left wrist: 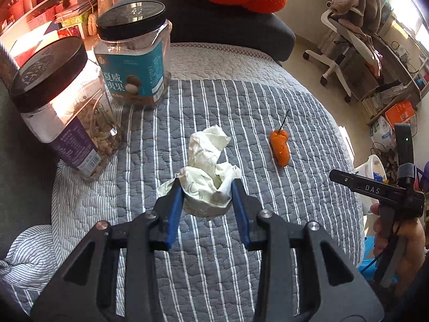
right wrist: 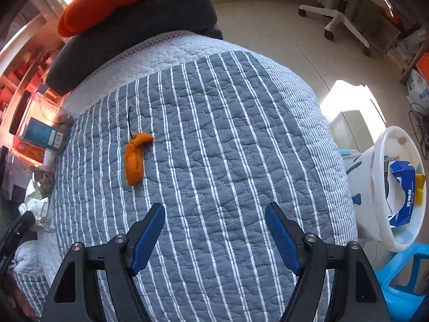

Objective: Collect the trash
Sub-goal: 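Grasp the orange peel with the right gripper while the left gripper holds the paper, then carry the paper and peel over the white bucket with both grippers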

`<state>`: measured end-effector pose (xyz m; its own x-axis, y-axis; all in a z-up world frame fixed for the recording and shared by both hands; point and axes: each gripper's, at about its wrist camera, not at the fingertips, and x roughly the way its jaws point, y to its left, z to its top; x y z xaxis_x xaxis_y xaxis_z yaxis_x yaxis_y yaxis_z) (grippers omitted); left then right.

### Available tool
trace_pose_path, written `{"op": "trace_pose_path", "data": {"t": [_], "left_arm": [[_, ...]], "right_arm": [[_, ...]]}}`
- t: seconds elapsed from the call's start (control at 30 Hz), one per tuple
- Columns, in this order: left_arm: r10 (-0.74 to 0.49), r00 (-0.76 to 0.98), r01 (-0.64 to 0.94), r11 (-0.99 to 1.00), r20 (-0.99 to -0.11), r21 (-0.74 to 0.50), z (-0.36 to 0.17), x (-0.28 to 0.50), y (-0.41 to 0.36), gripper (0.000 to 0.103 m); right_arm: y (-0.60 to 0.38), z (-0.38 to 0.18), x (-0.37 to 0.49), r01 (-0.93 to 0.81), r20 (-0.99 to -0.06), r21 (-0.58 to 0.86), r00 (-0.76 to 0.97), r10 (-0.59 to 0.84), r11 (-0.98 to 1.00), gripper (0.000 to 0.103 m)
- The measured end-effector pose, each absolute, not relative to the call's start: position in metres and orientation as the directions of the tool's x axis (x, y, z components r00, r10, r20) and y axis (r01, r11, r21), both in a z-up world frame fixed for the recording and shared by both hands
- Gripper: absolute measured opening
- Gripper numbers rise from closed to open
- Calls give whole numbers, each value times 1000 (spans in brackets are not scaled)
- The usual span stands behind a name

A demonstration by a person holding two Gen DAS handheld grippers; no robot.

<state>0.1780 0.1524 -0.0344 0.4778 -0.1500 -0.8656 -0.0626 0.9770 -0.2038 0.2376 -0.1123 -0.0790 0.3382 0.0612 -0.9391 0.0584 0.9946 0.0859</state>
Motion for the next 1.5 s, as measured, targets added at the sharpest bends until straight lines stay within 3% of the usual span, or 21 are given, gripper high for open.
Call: {"op": "trace_pose_path", "data": {"t": [0.23, 0.5, 0.73, 0.93, 1.1, 1.5], "left_arm": [[-148, 441, -64, 979, -885, -196, -43, 171, 178, 38], [-158, 436, -59, 977, -886, -204, -45, 168, 188, 38], [-155, 435, -66, 977, -887, -203, -46, 166, 191, 38], [-155, 434, -66, 977, -888, -203, -46, 166, 187, 38], [-160, 445, -57, 977, -881, -206, -42, 166, 182, 38], [-175, 471, -2, 980, -864, -200, -29, 162, 152, 38]], "right_arm": [[-52, -109, 257, -16, -936, 103, 336, 102, 995, 78], [-3, -135, 276, -92, -919, 24, 389, 58, 996, 76], [11, -144, 284, -127, -898, -35, 440, 25, 991, 54], [16, -145, 287, -143, -899, -40, 438, 27, 989, 22], [13, -132, 275, -166, -899, -28, 435, 48, 986, 16], [-29, -85, 234, -162, -898, 14, 433, 84, 987, 14]]}}
